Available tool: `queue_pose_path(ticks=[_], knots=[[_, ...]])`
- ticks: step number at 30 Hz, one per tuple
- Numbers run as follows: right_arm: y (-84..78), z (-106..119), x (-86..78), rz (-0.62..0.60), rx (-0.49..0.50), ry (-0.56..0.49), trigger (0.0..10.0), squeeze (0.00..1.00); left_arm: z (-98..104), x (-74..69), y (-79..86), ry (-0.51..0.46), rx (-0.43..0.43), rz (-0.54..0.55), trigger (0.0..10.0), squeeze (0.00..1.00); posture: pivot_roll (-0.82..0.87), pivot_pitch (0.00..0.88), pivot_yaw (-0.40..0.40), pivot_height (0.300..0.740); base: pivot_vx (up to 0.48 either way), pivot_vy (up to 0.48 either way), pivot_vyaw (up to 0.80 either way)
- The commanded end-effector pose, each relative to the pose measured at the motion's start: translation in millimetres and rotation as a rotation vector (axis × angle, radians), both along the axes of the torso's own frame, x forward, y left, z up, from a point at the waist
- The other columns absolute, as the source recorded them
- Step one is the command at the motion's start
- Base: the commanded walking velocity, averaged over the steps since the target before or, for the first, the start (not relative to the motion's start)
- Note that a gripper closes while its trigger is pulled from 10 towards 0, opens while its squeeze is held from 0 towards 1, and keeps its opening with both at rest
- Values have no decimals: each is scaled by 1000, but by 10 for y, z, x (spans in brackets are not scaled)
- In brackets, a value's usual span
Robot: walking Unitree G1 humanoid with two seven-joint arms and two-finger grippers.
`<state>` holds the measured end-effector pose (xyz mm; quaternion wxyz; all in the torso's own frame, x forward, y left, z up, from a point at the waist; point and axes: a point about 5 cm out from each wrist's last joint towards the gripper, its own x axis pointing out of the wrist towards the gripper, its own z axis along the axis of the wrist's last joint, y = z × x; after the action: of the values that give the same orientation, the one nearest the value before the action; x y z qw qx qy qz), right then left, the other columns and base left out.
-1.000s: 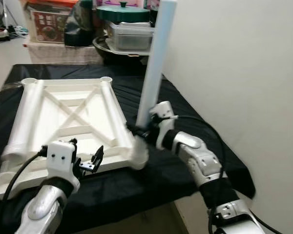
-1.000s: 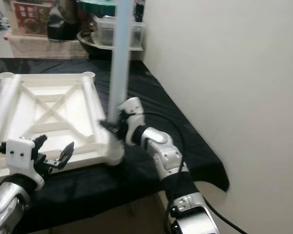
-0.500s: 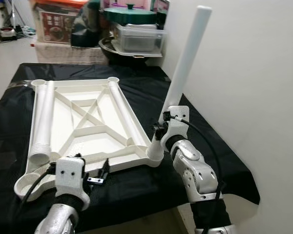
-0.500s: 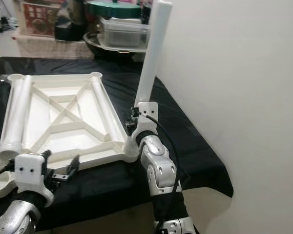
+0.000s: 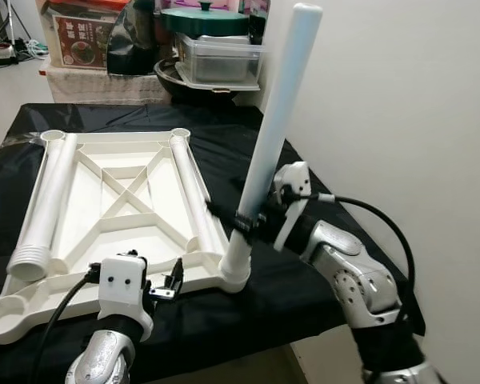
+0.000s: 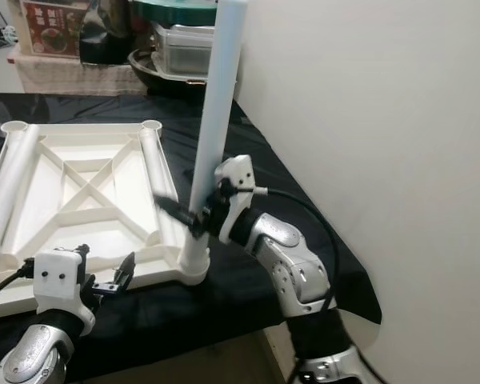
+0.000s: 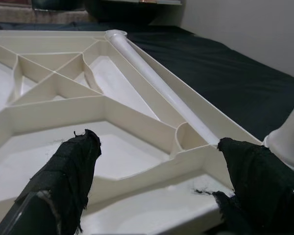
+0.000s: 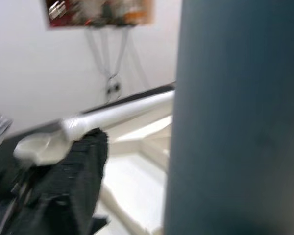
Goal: Building children table
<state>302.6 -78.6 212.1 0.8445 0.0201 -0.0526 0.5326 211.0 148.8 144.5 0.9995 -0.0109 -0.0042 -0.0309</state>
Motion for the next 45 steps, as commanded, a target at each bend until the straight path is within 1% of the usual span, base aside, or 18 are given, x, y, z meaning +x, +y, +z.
queue_pose_path(ticks=[1,2,6,8,9,10,14,17,18,20,21,22,28,29,33,34,41,45], knots=[[59,-75,-38,56,-29,11,7529,0,-36,-5,-28,16,-6,-7,10000,0,170,0,-166,740,0,0,0],[68,-160,-16,71,-90,14,0,0,-41,-15,-33,16,-2,-6,10000,0,183,0,-178,740,0,0,0],[112,-239,181,-108,-120,70,0,0,-45,-35,-31,17,3,-2,10000,0,195,0,-184,740,0,0,0],[7,-313,479,-565,-79,215,0,0,-49,-44,-30,20,6,-2,10000,0,194,0,-184,740,0,0,0],[7,-313,479,-565,-79,215,0,0,-49,-44,-30,20,6,-2,10000,0,194,0,-184,740,0,0,0],[-123,-389,561,-805,-55,304,0,0,-54,-45,-30,22,8,-3,10000,0,189,0,-179,740,0,0,0],[-343,-567,444,-1173,12,426,0,0,-63,-38,-44,26,11,-7,10000,0,184,0,-167,740,0,0,0],[-231,-570,333,-1110,30,452,0,0,-67,-31,-59,27,11,-14,10000,0,178,0,-162,740,0,0,0],[-136,-536,302,-1038,26,447,2471,0,-70,-29,-65,28,10,-18,10000,0,171,0,-158,740,0,0,0],[-136,-536,302,-1038,26,447,2471,0,-70,-29,-65,28,10,-18,10000,0,171,0,-158,740,0,0,0],[-24,-465,276,-949,57,427,10000,0,-73,-24,-70,28,10,-22,10000,0,163,0,-155,740,0,0,0],[69,-366,253,-855,99,378,10000,1000,-74,-17,-76,28,11,-26,10000,0,159,0,-155,740,0,0,0],[246,-146,230,-598,210,345,10000,1000,-72,3,-84,23,18,-34,10000,0,163,0,-160,740,0,0,0],[273,-76,198,-499,215,309,10000,0,-72,8,-82,22,20,-34,10000,0,161,0,-159,740,0,0,0],[297,36,69,-297,209,250,10000,0,-72,15,-80,21,22,-38,10000,0,158,0,-158,740,0,0,0],[297,97,-136,-64,145,159,10000,0,-74,25,-80,21,25,-43,10000,0,160,0,-158,740,0,0,0],[314,9,-344,198,13,107,10000,0,-76,41,-76,20,30,-43,10000,0,173,0,-166,740,0,0,0],[361,-121,-247,186,-25,127,10000,0,-75,45,-70,19,34,-40,10000,0,182,0,-172,740,0,0,0]])
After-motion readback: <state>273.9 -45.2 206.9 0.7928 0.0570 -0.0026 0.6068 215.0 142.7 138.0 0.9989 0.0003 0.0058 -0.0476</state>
